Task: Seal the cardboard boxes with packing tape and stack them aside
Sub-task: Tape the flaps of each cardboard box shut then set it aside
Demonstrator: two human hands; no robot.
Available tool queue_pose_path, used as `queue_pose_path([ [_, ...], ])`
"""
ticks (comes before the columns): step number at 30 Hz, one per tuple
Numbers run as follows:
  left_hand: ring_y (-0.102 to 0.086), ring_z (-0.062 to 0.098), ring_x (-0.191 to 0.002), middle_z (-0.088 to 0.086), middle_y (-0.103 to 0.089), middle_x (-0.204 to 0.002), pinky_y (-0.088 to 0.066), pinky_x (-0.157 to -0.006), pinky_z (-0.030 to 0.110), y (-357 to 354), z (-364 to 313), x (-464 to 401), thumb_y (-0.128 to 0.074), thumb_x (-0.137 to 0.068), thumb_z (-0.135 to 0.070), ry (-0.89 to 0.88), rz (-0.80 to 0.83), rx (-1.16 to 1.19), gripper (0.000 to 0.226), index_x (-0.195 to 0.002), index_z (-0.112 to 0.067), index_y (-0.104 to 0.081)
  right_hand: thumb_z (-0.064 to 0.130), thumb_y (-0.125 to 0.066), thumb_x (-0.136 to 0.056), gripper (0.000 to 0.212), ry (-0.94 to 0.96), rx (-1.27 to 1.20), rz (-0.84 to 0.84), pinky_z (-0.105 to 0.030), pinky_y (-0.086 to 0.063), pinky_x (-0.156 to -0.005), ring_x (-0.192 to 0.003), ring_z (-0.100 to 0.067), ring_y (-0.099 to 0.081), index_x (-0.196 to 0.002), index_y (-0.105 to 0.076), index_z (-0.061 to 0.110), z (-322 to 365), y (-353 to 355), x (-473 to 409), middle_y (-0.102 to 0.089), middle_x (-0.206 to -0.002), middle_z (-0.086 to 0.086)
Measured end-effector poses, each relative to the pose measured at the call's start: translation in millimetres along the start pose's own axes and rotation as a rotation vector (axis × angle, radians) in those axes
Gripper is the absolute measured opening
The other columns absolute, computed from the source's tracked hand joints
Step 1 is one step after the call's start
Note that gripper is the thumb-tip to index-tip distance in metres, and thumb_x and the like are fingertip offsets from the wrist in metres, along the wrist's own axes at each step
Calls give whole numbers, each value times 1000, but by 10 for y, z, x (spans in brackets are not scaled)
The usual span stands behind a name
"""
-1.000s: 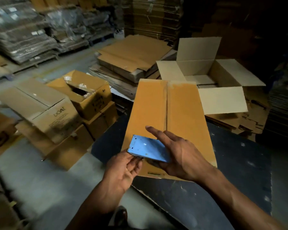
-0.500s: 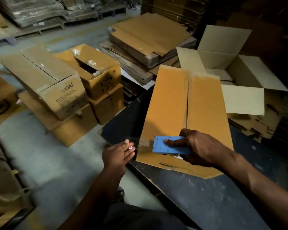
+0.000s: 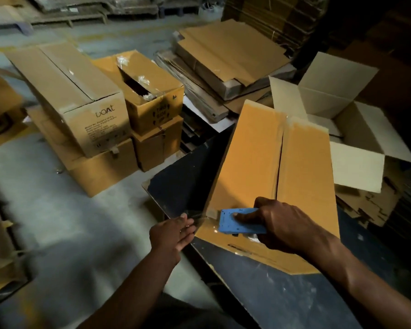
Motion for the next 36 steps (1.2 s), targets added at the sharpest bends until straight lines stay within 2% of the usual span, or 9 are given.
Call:
queue_pose_path([
  [2, -72, 23, -62, 10, -77, -74, -56, -53, 30, -37, 45, -56, -72, -95, -9, 18, 10, -7, 10, -97, 1, -71, 33, -57, -99, 63, -7, 15, 27, -36, -45, -73, -100, -26, -62, -153, -34, 55, 7, -8, -35, -48, -116, 5],
  [5, -64, 27, -69, 11, -75, -69, -45, -55, 31, -136, 98, -67, -71, -97, -8, 31, 34, -5, 13, -95, 4, -70, 32, -57, -99, 63, -10, 43, 48, -33, -40, -72, -103, -25, -60, -152, -34, 56, 10, 23, -76, -47, -116, 5],
  [7, -61, 24, -63, 11, -74, -68, -41, -54, 30, -157, 127, -87, -69, -98, -10, 39, 30, -30, 15, -93, 4, -71, 32, -57, -99, 63, -14, 38, 56, -31, -40, -73, -105, -23, -60, -152, -33, 57, 12, 21, -91, -45, -113, 7],
  [10, -55, 14, -48, 9, -75, -76, -35, -46, 24, -185, 170, -93, -69, -99, -14, 66, 30, -72, 16, -100, 2, -73, 34, -57, -99, 63, -18, 30, 75, -31, -41, -73, -104, -22, -60, -151, -33, 59, 6, 6, -127, -42, -109, 10],
  [14, -52, 16, -53, 7, -75, -82, -32, -48, 24, -215, 189, -65, -67, -100, -15, 60, 26, -63, 13, -100, -3, -72, 34, -59, -97, 65, -14, 41, 97, -29, -41, -71, -102, -21, -60, -151, -32, 60, -15, -10, -171, -42, -109, 11],
  [18, -53, 13, -51, 7, -73, -70, -38, -45, 25, -95, 25, -41, -67, -100, -14, -103, -7, 10, 11, -100, -4, -73, 35, -61, -95, 70, -17, -6, 80, -26, -44, -71, -96, -16, -58, -150, -28, 63, -66, -37, -132, -41, -108, 13],
  [22, -58, 13, -53, 9, -77, -79, -42, -44, 27, -8, -145, 161, -70, -99, -16, -293, -13, 35, 9, -96, -7, -71, 34, -63, -93, 77, -18, -49, 48, -24, -47, -69, -90, -11, -57, -149, -21, 67, -144, -78, -48, -44, -111, 15],
  [31, -52, 13, -50, 8, -73, -73, -37, -42, 24, -32, -20, 69, -68, -100, -15, -237, -39, 51, 12, -95, -5, -72, 32, -61, -96, 73, 0, -17, 27, -26, -53, -73, -90, -12, -59, -151, -24, 64, -86, -40, -71, -46, -113, 13],
  [36, -61, 11, -58, 5, -76, -79, -46, -50, 22, -79, -275, 327, -71, -98, -22, -549, -17, -27, 12, -92, -13, -72, 31, -67, -92, 82, -23, -48, 53, -25, -51, -70, -87, -10, -56, -150, -21, 67, -160, -93, 7, -43, -110, 15],
])
Point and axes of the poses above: each hand's wrist, its own x-axis away from the middle knuckle, its own y-axis out of the back of the hand, z = x × y, the point moved 7 cm from there along -x, towards the middle knuckle
